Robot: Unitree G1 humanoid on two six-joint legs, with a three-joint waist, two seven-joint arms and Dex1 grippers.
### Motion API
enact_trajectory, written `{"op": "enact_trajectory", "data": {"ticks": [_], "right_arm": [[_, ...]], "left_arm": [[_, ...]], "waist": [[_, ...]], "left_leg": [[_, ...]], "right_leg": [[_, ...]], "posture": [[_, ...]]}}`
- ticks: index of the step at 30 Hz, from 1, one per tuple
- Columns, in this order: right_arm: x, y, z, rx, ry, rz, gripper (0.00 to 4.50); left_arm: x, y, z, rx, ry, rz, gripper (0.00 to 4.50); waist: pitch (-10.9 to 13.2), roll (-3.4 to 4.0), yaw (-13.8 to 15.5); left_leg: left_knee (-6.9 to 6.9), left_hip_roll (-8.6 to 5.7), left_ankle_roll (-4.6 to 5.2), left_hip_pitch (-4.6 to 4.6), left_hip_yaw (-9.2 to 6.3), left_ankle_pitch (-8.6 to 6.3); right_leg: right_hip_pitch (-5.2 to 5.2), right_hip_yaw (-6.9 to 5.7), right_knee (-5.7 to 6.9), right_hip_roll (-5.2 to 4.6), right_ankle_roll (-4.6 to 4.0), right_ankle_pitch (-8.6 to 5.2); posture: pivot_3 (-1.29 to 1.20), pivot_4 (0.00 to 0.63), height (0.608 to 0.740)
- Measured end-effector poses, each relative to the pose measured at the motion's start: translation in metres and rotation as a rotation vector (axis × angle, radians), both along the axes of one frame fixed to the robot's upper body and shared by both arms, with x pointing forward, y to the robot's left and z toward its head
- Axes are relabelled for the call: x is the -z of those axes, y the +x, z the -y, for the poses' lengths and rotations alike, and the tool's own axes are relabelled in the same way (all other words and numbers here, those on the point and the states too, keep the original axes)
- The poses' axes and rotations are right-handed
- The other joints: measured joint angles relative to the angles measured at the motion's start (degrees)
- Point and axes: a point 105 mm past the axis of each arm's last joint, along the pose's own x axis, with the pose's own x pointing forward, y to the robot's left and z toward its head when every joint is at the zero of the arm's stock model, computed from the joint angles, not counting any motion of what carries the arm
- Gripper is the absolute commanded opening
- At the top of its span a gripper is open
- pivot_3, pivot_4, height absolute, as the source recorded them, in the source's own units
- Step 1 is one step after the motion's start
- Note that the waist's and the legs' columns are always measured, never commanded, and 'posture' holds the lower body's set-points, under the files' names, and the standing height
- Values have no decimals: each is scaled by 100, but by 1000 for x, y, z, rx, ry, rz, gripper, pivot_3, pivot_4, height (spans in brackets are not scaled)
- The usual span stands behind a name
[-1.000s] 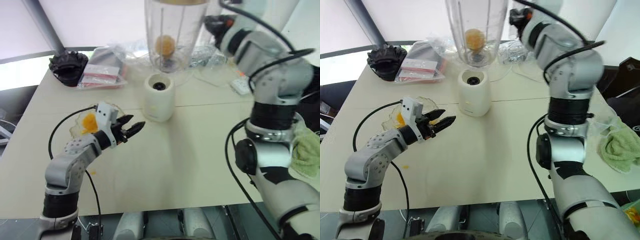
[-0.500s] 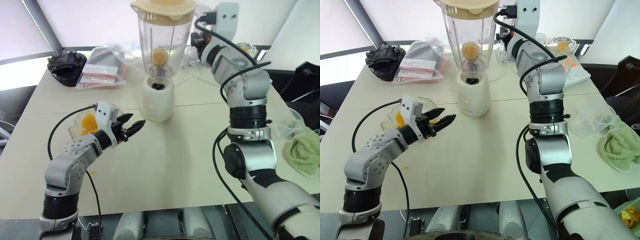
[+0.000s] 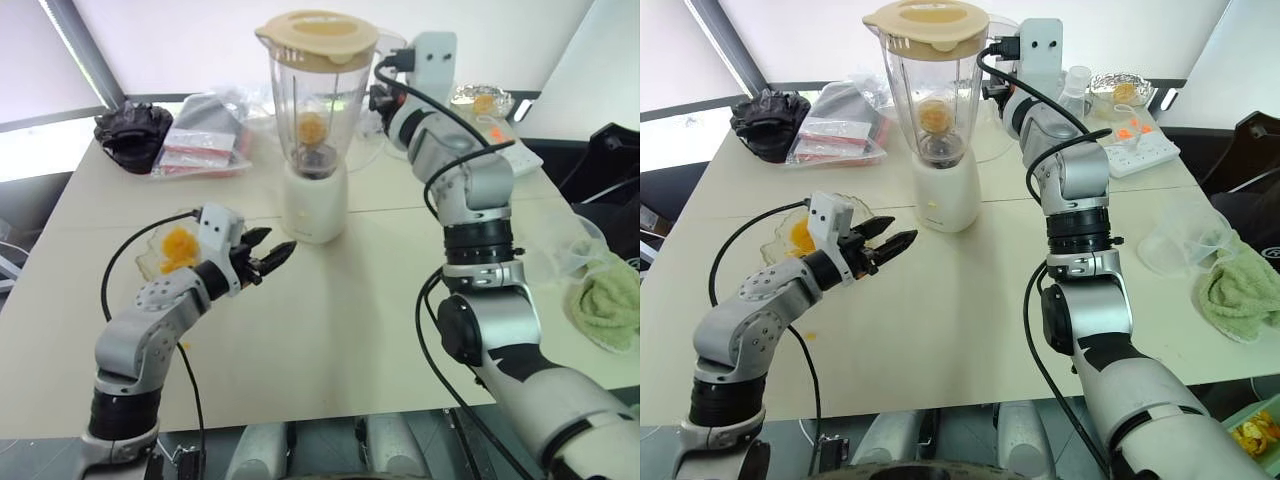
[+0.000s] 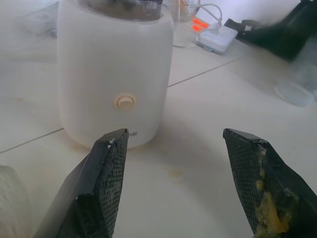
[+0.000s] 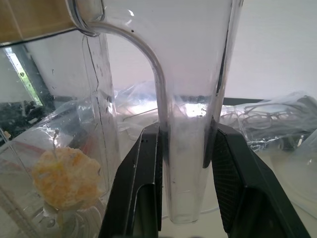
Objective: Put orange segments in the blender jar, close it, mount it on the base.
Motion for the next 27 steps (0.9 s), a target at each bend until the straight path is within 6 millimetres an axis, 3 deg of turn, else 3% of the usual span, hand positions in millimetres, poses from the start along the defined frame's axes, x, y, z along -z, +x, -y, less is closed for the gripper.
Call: {"op": "enact_trajectory", "data": {"ticks": [22,25,27], "right_arm": [[6,3,3,30,-78,110,801],[24,10,6,47,-94,68,801],[25,11,7,49,-85,81,801]], "left_arm": [[3,-5,6,7,10,1,3183],[3,-6,8,12,11,4,3183],[3,-5,8,13,11,6,3183]], "waist": [[-2,0,12],[-2,0,20],[-2,0,25]], "left_leg": [[1,3,-3,19,-2,1],[1,2,-3,23,-2,1],[2,2,-3,23,-2,1]], "right_leg": [[25,0,-1,10,-6,2],[29,-1,-2,10,-6,2],[30,-1,-2,10,-6,2]], "posture": [[0,150,740],[0,150,740],[0,150,740]]}}
